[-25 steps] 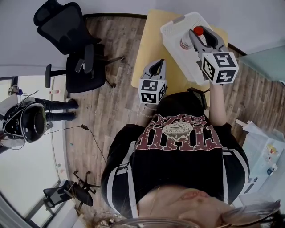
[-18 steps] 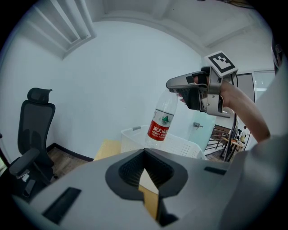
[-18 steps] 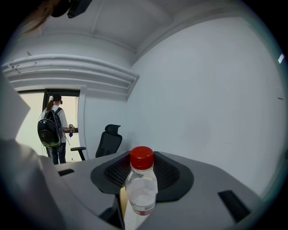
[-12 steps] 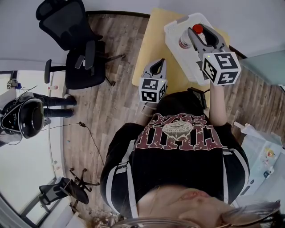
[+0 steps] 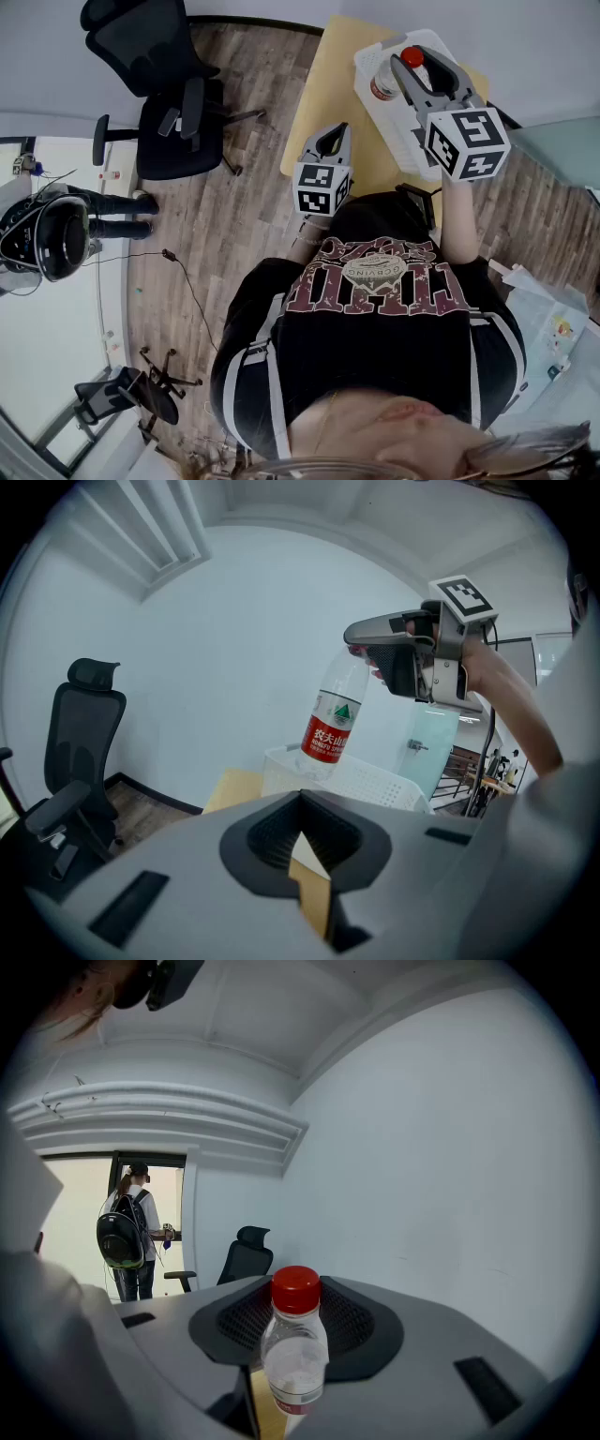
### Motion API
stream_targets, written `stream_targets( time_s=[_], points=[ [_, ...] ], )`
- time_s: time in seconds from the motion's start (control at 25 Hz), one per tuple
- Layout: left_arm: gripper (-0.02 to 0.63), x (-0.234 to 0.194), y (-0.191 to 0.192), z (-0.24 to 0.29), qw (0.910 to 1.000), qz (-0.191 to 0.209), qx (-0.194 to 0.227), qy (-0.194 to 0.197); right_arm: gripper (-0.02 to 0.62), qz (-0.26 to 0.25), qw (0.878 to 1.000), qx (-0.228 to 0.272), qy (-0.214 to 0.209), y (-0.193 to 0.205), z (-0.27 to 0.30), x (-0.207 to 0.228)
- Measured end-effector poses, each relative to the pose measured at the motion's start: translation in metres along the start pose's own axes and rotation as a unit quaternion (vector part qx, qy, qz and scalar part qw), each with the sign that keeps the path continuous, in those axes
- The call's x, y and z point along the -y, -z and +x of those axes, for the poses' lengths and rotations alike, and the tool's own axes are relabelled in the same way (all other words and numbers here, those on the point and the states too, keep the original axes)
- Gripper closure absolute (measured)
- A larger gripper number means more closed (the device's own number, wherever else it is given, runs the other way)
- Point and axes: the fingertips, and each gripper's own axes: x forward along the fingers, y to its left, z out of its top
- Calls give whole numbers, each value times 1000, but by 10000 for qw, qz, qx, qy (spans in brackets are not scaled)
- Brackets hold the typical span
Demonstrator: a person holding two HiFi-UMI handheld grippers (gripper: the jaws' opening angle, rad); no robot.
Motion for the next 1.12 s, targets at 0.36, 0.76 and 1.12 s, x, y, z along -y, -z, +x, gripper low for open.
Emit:
stream_targets(
  time_s=[0.36,0.76,1.12],
  points=[
    [558,-15,2,-9,9998,-124,27,-133,428,-57,9996,5,-289,-5,13,-26],
    [558,-30,4,-16,9995,-181,16,-249,428,-18,9985,-42,-541,2,31,-47],
    [558,-38,5,-20,9994,-196,-31,-295,428,8,9976,-201,-659,18,44,-60]
  ],
)
